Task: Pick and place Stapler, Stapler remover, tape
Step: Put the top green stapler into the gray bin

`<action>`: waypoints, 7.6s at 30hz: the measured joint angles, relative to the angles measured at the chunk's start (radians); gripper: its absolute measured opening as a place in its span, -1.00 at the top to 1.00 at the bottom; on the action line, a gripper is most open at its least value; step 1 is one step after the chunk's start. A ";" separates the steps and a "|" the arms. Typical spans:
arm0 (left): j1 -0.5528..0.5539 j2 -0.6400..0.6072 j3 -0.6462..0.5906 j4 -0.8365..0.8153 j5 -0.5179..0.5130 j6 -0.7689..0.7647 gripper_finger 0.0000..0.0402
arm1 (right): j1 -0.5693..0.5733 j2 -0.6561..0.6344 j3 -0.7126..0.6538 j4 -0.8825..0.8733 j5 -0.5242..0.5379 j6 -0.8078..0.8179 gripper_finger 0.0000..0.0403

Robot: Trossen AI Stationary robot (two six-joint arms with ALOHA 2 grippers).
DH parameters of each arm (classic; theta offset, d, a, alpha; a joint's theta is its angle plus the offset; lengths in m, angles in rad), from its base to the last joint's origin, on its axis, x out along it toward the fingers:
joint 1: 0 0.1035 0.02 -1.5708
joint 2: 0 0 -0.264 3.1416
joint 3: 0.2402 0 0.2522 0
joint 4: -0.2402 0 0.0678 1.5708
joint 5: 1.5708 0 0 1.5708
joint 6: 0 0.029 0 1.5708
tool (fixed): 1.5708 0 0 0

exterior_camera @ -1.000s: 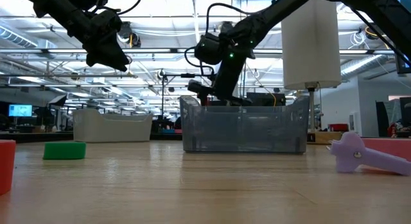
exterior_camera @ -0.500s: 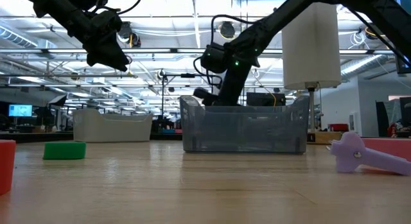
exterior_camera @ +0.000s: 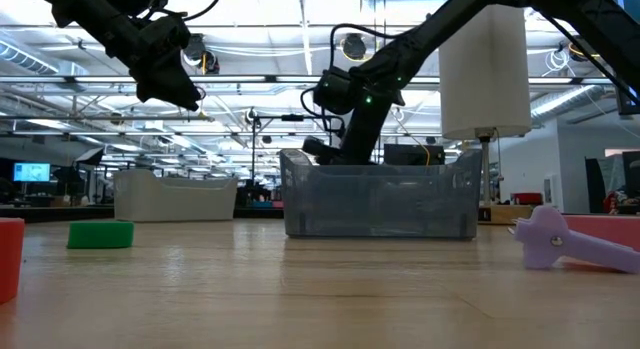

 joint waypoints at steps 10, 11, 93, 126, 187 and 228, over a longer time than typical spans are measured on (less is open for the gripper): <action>0.000 0.000 0.000 0.000 0.000 0.014 0.24 | -0.018 0.000 0.000 -0.033 0.025 -0.013 -0.20; 0.000 0.000 0.000 0.000 0.000 0.015 0.24 | -0.022 0.000 0.000 -0.047 0.025 -0.012 -0.20; 0.000 0.000 0.000 0.001 -0.001 0.062 0.24 | 0.019 -0.083 0.001 -0.251 0.075 -0.874 -0.20; 0.000 0.000 0.000 0.001 -0.001 0.055 0.24 | -0.006 -0.083 0.001 -0.336 -0.135 -1.360 -0.20; -0.002 0.000 0.000 0.002 -0.001 0.059 0.24 | -0.022 0.042 0.005 -0.355 -0.217 -1.309 -0.07; -0.002 0.000 0.000 0.002 0.000 0.044 0.24 | -0.045 -0.049 -0.001 -0.399 -0.042 -0.917 -0.12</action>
